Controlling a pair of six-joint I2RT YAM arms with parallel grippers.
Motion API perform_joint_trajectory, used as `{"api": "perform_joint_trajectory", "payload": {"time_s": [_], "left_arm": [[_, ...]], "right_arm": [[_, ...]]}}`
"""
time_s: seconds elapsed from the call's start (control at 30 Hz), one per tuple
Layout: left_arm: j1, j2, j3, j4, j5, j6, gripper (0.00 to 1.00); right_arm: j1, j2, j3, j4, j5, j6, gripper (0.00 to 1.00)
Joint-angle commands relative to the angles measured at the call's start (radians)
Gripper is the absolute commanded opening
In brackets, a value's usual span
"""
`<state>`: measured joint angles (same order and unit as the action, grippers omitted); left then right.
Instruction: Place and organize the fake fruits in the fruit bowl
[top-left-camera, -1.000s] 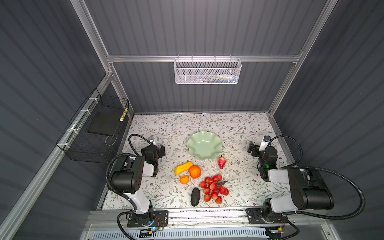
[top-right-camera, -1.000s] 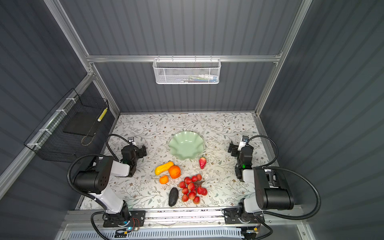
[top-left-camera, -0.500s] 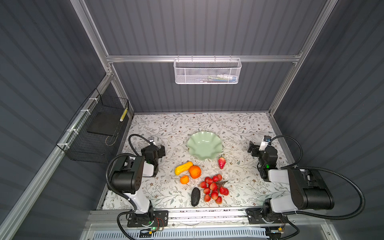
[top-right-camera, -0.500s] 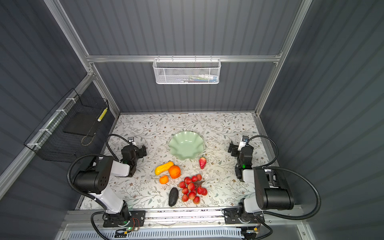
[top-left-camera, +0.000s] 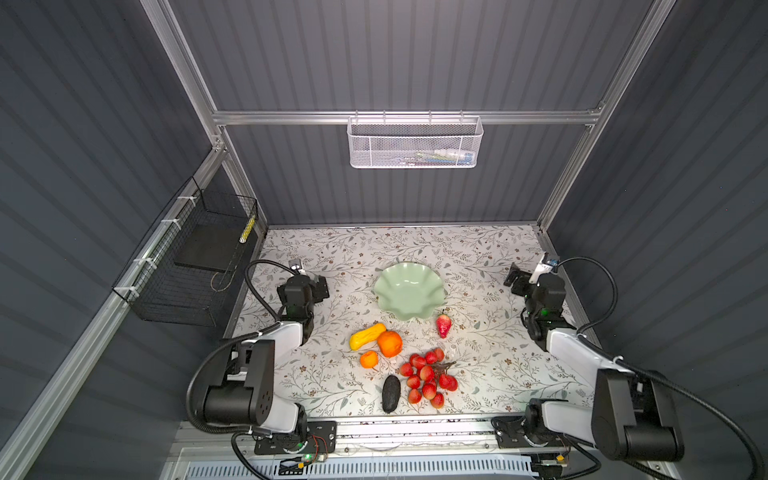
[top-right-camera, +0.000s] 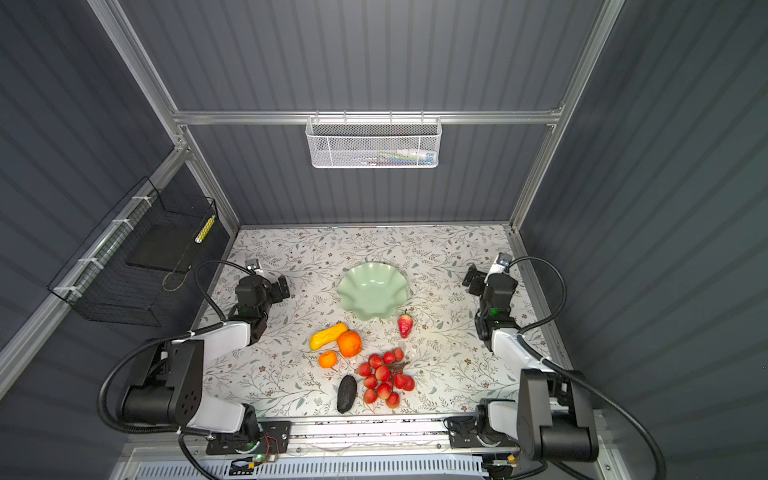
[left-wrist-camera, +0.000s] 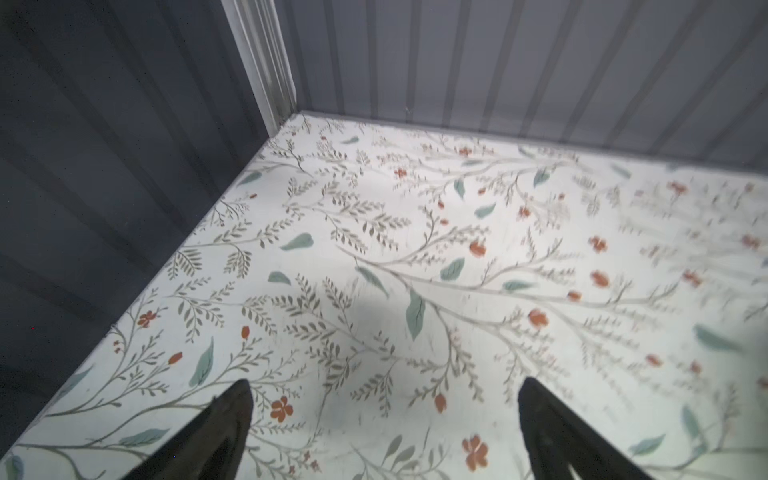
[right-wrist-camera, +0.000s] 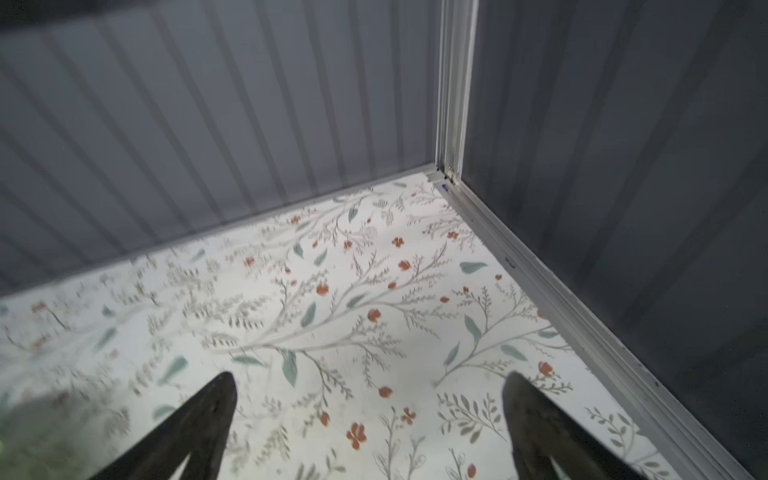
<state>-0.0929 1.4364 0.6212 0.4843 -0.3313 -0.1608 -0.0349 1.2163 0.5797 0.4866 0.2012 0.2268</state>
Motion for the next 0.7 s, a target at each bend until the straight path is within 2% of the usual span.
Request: {"api": "perform_joint_trajectory", "payload": {"time_s": [0.0,0.13,0.3,0.43,0.6,0.67], "left_arm": [[-0.005,-0.086,0.077,-0.276,-0.067,-0.191,1.00],[-0.005,-0.201,0.128,-0.347,0.027,-0.125,1.00],[-0.005,-0.273,0.205,-0.448,0.098,-0.012,1.00],[-0.005,-0.258,0.232,-0.488,0.107,0.064,1.00],[-0.005,-0.255,0.207,-0.477,0.127,0.036,1.00],[-0.005,-0.262,0.211,-0.481,0.124,0.050,1.00]], "right_arm": [[-0.011,-0.043,0.083,-0.310,-0.102,0.102,0.99],[-0.007,-0.070,0.060,-0.329,-0.295,0.115,0.99],[0.034,-0.140,0.084,-0.505,-0.380,0.201,0.98],[0.165,-0.146,0.083,-0.630,-0.352,0.232,0.96],[0.376,-0.070,0.081,-0.688,-0.274,0.319,0.92],[0.458,-0.027,0.093,-0.708,-0.208,0.355,0.90]]}}
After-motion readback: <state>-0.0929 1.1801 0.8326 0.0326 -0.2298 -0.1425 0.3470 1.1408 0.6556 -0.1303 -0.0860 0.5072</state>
